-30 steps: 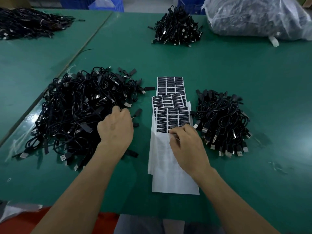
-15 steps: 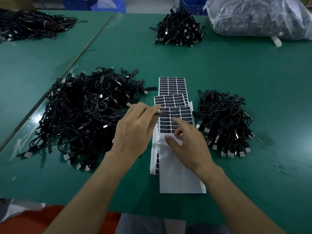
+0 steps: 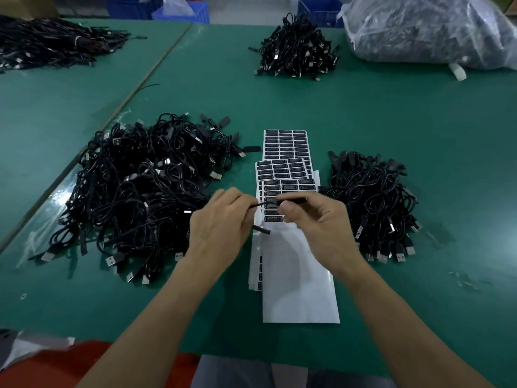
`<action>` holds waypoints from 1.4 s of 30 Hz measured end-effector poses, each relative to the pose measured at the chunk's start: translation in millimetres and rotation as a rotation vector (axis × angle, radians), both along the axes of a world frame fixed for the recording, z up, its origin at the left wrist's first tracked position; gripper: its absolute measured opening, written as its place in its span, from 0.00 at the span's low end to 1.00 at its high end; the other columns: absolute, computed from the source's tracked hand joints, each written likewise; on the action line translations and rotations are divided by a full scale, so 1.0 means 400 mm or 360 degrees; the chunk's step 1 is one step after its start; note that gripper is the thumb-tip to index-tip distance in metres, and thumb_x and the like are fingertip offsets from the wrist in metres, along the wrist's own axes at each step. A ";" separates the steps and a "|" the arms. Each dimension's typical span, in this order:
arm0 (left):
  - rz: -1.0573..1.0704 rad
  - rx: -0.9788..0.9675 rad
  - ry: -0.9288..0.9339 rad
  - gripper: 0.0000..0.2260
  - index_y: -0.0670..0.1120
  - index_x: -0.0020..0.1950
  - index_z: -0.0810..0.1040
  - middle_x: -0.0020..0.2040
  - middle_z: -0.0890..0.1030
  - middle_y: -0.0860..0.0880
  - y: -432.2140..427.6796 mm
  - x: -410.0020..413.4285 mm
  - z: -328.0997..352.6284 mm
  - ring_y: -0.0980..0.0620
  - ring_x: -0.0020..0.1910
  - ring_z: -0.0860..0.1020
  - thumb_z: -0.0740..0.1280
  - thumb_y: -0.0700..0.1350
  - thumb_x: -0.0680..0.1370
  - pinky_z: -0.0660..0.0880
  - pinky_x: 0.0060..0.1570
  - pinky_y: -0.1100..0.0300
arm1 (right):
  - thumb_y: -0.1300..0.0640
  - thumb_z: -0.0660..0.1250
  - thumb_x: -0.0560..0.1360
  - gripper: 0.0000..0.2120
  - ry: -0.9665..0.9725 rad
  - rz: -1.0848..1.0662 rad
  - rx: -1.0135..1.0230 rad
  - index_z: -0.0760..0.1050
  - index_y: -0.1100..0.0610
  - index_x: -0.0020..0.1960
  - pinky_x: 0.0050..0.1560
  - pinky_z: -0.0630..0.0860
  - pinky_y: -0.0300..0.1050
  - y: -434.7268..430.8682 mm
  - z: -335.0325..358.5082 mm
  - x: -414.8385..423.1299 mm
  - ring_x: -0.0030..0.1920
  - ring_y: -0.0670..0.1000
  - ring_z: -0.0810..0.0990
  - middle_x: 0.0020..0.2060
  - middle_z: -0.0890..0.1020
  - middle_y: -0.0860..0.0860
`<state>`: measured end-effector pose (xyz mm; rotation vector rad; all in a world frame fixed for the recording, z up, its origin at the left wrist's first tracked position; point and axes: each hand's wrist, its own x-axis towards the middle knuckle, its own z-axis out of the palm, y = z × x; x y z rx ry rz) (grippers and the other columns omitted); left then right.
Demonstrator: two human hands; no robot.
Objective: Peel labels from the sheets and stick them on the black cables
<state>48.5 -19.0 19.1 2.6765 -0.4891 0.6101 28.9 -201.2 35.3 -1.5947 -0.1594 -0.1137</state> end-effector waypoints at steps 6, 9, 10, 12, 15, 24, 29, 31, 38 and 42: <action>0.0231 0.0064 -0.0293 0.10 0.47 0.48 0.84 0.44 0.82 0.49 0.031 0.017 -0.017 0.45 0.44 0.76 0.74 0.53 0.76 0.72 0.36 0.54 | 0.61 0.65 0.81 0.06 -0.0017 -0.0268 0.0296 0.80 0.54 0.50 0.44 0.79 0.36 0.008 0.024 0.018 0.43 0.48 0.85 0.41 0.86 0.50; 0.0261 0.0042 -0.0347 0.12 0.46 0.52 0.83 0.53 0.80 0.46 0.029 0.024 -0.014 0.43 0.49 0.73 0.73 0.51 0.73 0.72 0.45 0.50 | 0.62 0.63 0.82 0.06 0.0037 -0.0298 0.0576 0.78 0.56 0.50 0.45 0.79 0.40 0.022 0.036 0.024 0.43 0.50 0.85 0.40 0.86 0.50; 0.0264 -0.0010 -0.0344 0.14 0.45 0.54 0.82 0.57 0.78 0.44 0.028 0.025 -0.012 0.43 0.50 0.73 0.73 0.50 0.72 0.73 0.46 0.50 | 0.61 0.62 0.82 0.06 0.0059 -0.0294 0.0670 0.77 0.57 0.50 0.46 0.79 0.41 0.025 0.041 0.025 0.44 0.51 0.85 0.40 0.85 0.50; 0.0219 -0.0184 -0.0326 0.20 0.43 0.59 0.80 0.64 0.71 0.43 0.025 0.025 -0.009 0.43 0.52 0.73 0.74 0.48 0.70 0.76 0.44 0.53 | 0.61 0.61 0.83 0.06 0.0117 -0.0290 0.0888 0.75 0.57 0.49 0.47 0.80 0.42 0.031 0.050 0.028 0.44 0.52 0.85 0.40 0.85 0.50; 0.0056 -0.0398 -0.0259 0.23 0.42 0.62 0.76 0.62 0.65 0.46 0.025 0.019 -0.017 0.47 0.50 0.76 0.74 0.51 0.72 0.81 0.38 0.56 | 0.60 0.61 0.83 0.05 0.0217 -0.0327 0.1142 0.74 0.58 0.49 0.47 0.80 0.44 0.034 0.060 0.031 0.43 0.52 0.85 0.40 0.83 0.52; 0.0075 -0.0936 0.0047 0.07 0.49 0.57 0.78 0.37 0.82 0.54 0.038 0.005 -0.046 0.55 0.32 0.80 0.70 0.43 0.79 0.78 0.34 0.56 | 0.57 0.63 0.83 0.05 0.0445 -0.0426 0.1075 0.74 0.55 0.48 0.46 0.82 0.49 0.041 0.039 0.050 0.42 0.53 0.84 0.39 0.82 0.51; 0.0162 -0.1475 0.0256 0.11 0.56 0.51 0.76 0.36 0.80 0.57 0.046 0.005 -0.039 0.56 0.32 0.81 0.66 0.38 0.81 0.78 0.32 0.62 | 0.58 0.68 0.79 0.05 0.0598 -0.0387 0.0099 0.78 0.57 0.45 0.45 0.82 0.50 0.028 -0.006 0.042 0.37 0.50 0.83 0.34 0.84 0.49; 0.0117 -0.2045 0.0520 0.07 0.51 0.52 0.75 0.33 0.79 0.56 0.050 0.013 -0.030 0.55 0.25 0.76 0.66 0.39 0.82 0.74 0.24 0.62 | 0.60 0.72 0.76 0.04 0.0611 -0.0166 -0.0258 0.80 0.57 0.43 0.45 0.82 0.51 0.021 -0.014 0.030 0.36 0.50 0.83 0.34 0.85 0.52; 0.0085 -0.1900 0.0890 0.17 0.51 0.60 0.74 0.32 0.77 0.55 0.056 0.030 -0.039 0.55 0.33 0.76 0.74 0.39 0.76 0.76 0.36 0.62 | 0.40 0.71 0.73 0.11 0.0526 0.0307 -0.0776 0.81 0.48 0.45 0.45 0.79 0.42 0.056 0.015 0.015 0.39 0.40 0.83 0.37 0.85 0.44; -0.0056 -0.1911 0.0847 0.19 0.51 0.62 0.75 0.32 0.73 0.56 0.062 0.017 -0.048 0.55 0.37 0.80 0.72 0.40 0.73 0.76 0.39 0.63 | 0.36 0.59 0.79 0.23 0.0593 0.0131 -0.1037 0.75 0.50 0.65 0.58 0.76 0.55 0.096 0.024 0.038 0.56 0.54 0.79 0.53 0.82 0.53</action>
